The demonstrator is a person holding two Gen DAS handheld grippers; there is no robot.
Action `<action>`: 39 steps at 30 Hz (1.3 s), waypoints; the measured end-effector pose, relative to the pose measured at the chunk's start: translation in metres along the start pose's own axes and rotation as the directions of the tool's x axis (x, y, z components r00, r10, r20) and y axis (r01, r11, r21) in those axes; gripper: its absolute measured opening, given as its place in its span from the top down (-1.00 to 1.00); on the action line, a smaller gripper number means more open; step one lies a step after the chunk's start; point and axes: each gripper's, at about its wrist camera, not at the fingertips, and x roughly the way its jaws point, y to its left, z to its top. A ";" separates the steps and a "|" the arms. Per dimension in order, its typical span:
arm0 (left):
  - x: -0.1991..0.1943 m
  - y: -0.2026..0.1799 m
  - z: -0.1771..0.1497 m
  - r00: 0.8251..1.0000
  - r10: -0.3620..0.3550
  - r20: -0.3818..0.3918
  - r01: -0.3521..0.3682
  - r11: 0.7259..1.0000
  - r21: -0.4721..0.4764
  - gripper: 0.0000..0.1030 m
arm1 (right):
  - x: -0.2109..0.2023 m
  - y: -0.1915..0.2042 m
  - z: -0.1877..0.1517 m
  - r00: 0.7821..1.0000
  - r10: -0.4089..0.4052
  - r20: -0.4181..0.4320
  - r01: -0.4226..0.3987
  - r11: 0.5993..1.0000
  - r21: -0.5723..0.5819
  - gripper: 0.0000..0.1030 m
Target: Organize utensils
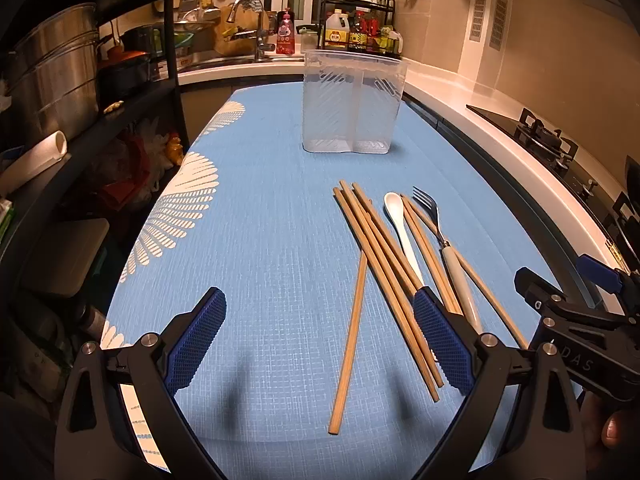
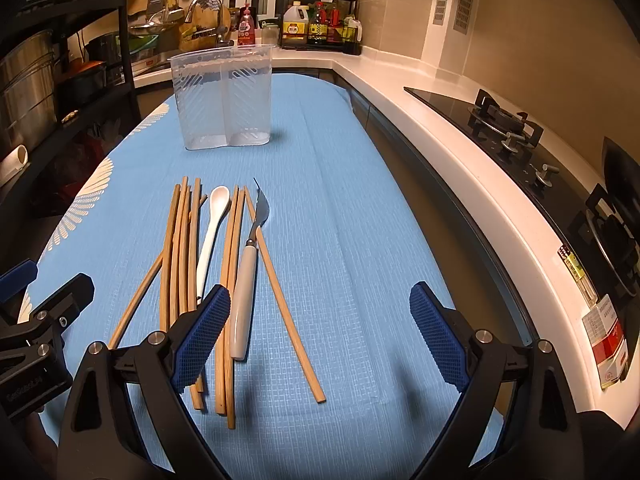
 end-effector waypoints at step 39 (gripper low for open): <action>-0.003 -0.001 0.001 1.000 0.012 0.026 -0.011 1.000 -0.003 -0.75 | -0.005 0.009 -0.002 1.000 0.006 0.026 -0.006 1.000 -0.019 -0.71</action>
